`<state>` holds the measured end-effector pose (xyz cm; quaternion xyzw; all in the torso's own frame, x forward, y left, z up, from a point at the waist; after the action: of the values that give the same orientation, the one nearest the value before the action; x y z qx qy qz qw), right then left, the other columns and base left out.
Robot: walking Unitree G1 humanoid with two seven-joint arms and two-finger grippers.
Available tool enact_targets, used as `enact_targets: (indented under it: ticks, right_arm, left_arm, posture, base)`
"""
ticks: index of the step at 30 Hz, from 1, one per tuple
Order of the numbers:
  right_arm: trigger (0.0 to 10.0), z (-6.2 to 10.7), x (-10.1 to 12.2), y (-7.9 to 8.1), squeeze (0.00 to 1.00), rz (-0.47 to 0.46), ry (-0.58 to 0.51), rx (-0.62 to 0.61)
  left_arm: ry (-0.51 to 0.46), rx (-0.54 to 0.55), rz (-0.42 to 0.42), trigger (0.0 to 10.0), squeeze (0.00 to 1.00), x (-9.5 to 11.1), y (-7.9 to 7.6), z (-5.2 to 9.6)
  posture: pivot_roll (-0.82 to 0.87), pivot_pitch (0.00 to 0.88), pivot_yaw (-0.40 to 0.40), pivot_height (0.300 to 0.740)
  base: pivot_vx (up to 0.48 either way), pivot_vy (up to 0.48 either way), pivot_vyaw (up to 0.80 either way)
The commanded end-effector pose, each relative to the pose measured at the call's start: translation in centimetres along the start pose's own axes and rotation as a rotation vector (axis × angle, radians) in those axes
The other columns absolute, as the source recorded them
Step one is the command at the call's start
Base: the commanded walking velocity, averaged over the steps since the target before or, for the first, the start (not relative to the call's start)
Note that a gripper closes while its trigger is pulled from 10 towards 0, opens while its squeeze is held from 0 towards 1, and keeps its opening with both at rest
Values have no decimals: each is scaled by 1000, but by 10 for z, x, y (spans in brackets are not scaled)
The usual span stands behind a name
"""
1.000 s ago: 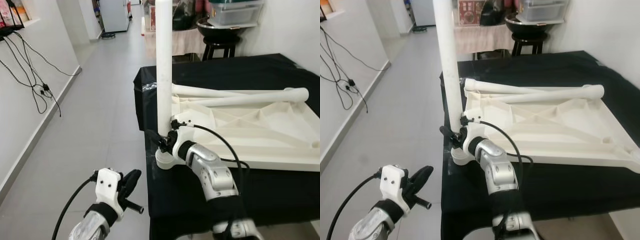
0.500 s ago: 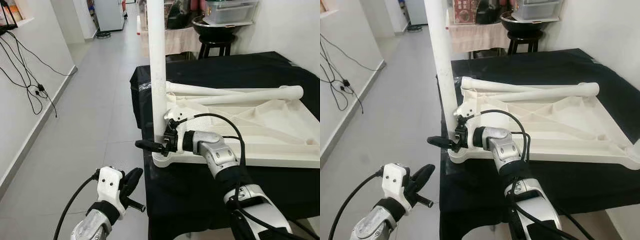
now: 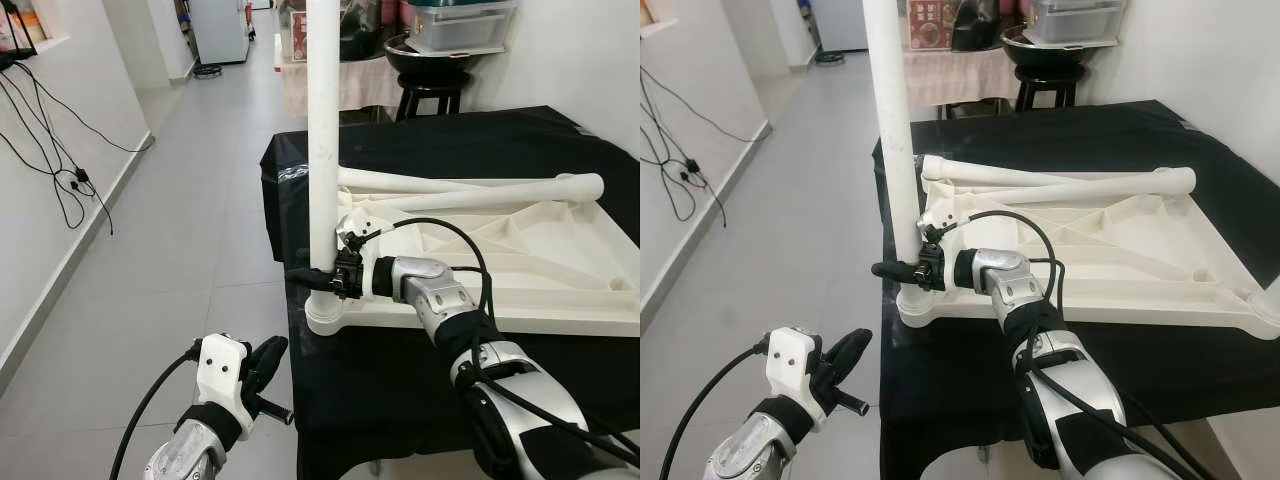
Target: Building children table
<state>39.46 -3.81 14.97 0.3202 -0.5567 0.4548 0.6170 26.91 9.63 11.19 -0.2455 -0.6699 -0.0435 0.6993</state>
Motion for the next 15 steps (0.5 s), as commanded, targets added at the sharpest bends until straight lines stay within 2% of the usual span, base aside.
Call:
enact_targets:
  ticks: [1,4,5,6,8,9,10,11,12,13,15]
  right_arm:
    - [0,4,-22,6,0,-49,50,9]
    - [0,27,-41,8,0,16,119,-15]
    - [0,27,-41,8,0,16,119,-15]
    - [0,25,-48,-3,0,9,161,-191]
    - [0,25,-48,-3,0,9,161,-191]
    - [0,31,-72,16,0,-80,276,-542]
    - [0,31,-72,16,0,-80,276,-542]
    - [0,37,-72,19,0,-123,300,-616]
    - [0,37,-72,19,0,-123,300,-616]
    - [0,43,-73,15,0,-165,302,-655]
    - [0,43,-73,15,0,-165,302,-655]
  left_arm:
    - [6,5,14,10000,0,-2,0,1]
    - [4,1,18,10000,0,-1,1,2]
    - [4,1,18,10000,0,-1,1,2]
    - [4,0,19,10000,0,0,1,3]
    - [4,0,19,10000,0,0,1,3]
    - [5,0,19,10000,0,1,4,4]
    - [5,0,19,10000,0,1,4,4]
    - [7,0,18,10000,0,1,6,5]
    - [7,0,18,10000,0,1,6,5]
    - [8,1,16,10000,0,1,6,4]
    - [8,1,16,10000,0,1,6,4]
  posture:
    - [44,29,11,740]
    - [17,46,19,740]
    - [17,46,19,740]
    - [9,52,19,740]
    - [9,52,19,740]
    - [-7,65,31,740]
    - [-7,65,31,740]
    - [-21,61,36,740]
    - [-21,61,36,740]
    - [-25,52,33,740]
    - [-25,52,33,740]
  base:
    - [0,0,0]
    - [0,0,0]
    - [0,0,0]
    - [0,0,0]
    - [0,0,0]
    - [0,0,0]
    - [0,0,0]
    - [0,0,0]
    - [0,0,0]
    - [0,0,0]
    - [0,0,0]
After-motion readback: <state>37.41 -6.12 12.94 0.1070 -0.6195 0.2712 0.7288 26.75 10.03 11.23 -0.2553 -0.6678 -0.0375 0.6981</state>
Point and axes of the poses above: a point about 5 cm out from each wrist's last joint towards the gripper, its own z axis pointing back from the gripper into the wrist, its own x axis along the axis of the wrist's last joint, y = z × x, the point moved 6 cm from there along -z, pointing out of the wrist towards the gripper, and after that the axes turned 9 degrees about z, right-handed, at the moved point
